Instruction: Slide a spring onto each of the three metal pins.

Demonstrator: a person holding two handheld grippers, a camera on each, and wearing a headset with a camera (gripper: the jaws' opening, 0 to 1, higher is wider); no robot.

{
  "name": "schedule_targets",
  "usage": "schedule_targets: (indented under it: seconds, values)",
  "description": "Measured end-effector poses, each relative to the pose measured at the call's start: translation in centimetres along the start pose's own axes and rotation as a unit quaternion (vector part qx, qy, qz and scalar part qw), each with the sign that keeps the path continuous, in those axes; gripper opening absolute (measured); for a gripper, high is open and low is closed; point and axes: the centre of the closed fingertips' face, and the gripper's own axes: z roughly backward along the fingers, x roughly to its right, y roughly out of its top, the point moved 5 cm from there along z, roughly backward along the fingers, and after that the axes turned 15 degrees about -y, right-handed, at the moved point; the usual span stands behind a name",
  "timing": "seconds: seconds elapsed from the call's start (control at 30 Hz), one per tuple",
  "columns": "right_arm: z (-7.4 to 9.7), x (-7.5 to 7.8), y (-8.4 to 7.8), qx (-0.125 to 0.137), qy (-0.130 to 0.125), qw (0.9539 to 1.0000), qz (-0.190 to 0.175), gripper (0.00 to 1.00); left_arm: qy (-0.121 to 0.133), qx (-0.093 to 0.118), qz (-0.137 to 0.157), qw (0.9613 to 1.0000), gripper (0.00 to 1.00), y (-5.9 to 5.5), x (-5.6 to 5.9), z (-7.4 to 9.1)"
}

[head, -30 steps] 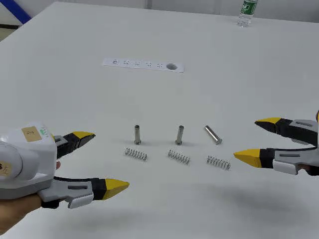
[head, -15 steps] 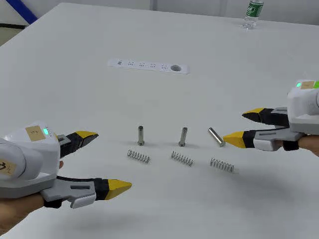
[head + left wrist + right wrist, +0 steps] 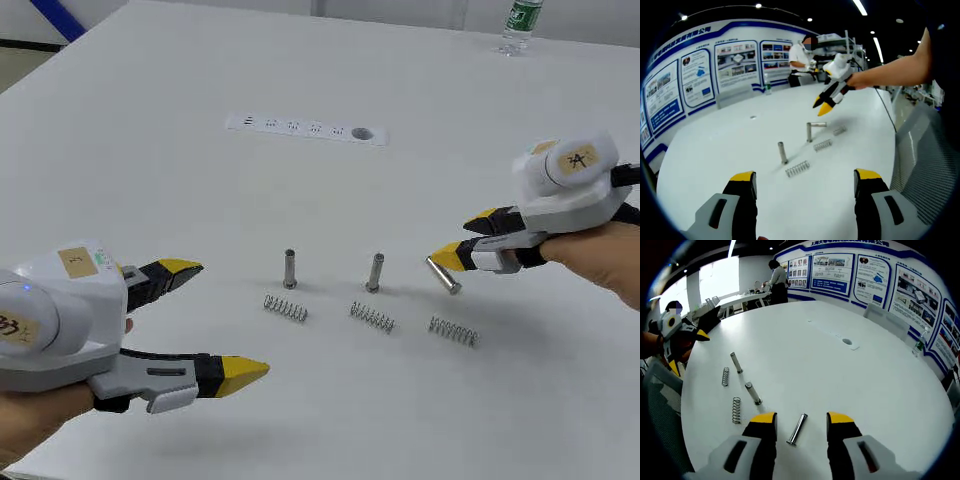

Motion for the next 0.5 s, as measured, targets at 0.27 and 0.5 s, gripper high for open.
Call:
schedule_targets:
  seconds: [0.27, 0.5]
  values:
    - [-1.6, -0.1, 0.0, -0.045, -0.015, 0.9988, 0.007, 0.29, 0.003, 0.001, 0.004, 1.0000, 0.81, -0.3, -0.1, 0.1]
    - [-2.8, -0.5, -1.0, -0.100, -0.018, 0.9948, 0.009, 0.24, 0.002, 0.002, 0.007, 1.0000, 0.80, -0.5, 0.0, 0.1]
